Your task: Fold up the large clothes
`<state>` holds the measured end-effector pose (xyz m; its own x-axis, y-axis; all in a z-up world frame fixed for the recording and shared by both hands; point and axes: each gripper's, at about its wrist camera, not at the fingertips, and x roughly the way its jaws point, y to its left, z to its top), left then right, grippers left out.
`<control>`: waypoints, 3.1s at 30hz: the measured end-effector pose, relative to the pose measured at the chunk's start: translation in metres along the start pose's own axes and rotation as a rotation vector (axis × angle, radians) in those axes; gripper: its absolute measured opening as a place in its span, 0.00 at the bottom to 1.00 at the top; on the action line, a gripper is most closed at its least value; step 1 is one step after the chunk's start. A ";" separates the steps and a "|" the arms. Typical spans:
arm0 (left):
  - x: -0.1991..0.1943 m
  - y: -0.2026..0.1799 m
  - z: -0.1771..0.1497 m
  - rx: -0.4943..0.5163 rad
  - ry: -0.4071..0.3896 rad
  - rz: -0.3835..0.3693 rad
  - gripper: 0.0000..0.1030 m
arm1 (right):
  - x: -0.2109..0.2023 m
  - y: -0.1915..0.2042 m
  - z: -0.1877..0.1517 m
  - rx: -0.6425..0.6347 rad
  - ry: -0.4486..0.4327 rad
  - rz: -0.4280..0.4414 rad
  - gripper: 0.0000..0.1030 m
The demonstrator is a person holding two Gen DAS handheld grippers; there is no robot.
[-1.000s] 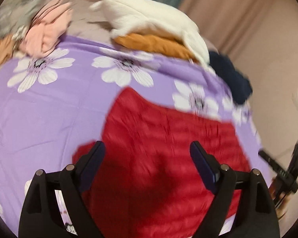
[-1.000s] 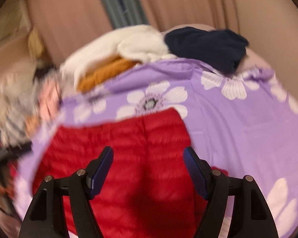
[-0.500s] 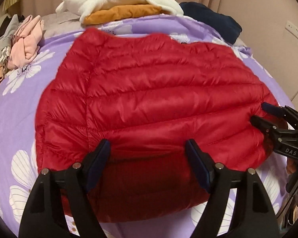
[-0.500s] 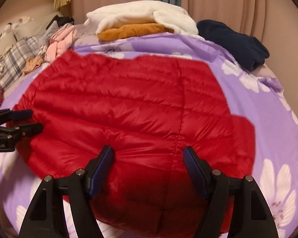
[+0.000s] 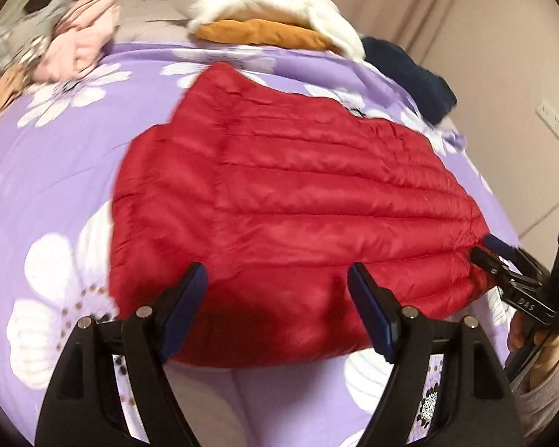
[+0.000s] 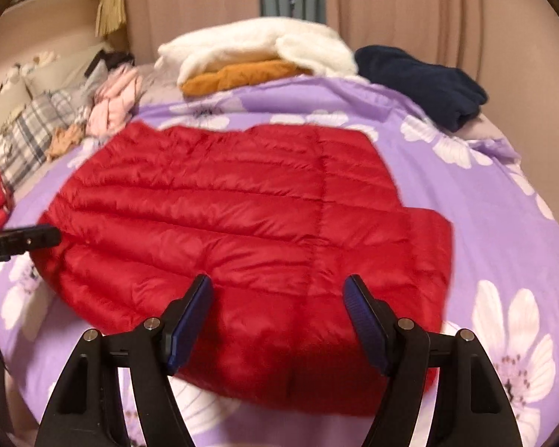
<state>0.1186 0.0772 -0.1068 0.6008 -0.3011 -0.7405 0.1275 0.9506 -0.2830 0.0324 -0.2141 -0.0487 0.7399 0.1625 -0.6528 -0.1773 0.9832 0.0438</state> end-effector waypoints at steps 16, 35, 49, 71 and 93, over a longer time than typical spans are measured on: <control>-0.020 0.034 -0.016 -0.217 0.014 -0.146 0.79 | 0.013 -0.021 -0.015 0.102 0.094 0.002 0.72; 0.013 0.106 -0.028 -0.679 0.052 -0.405 0.87 | 0.017 0.029 0.025 0.176 -0.013 0.250 0.72; 0.027 0.095 -0.007 -0.678 0.026 -0.263 0.64 | 0.079 0.074 0.028 0.139 0.057 0.253 0.23; -0.036 -0.133 0.049 0.186 -0.166 -0.142 0.43 | 0.091 0.007 0.012 0.488 0.134 0.543 0.13; 0.028 -0.246 0.008 0.519 -0.007 -0.129 0.57 | 0.009 -0.135 -0.091 0.865 0.026 0.457 0.14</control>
<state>0.1103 -0.1649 -0.0533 0.5595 -0.4190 -0.7151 0.5731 0.8189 -0.0315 0.0041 -0.3528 -0.1289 0.7020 0.5510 -0.4513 0.1018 0.5495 0.8293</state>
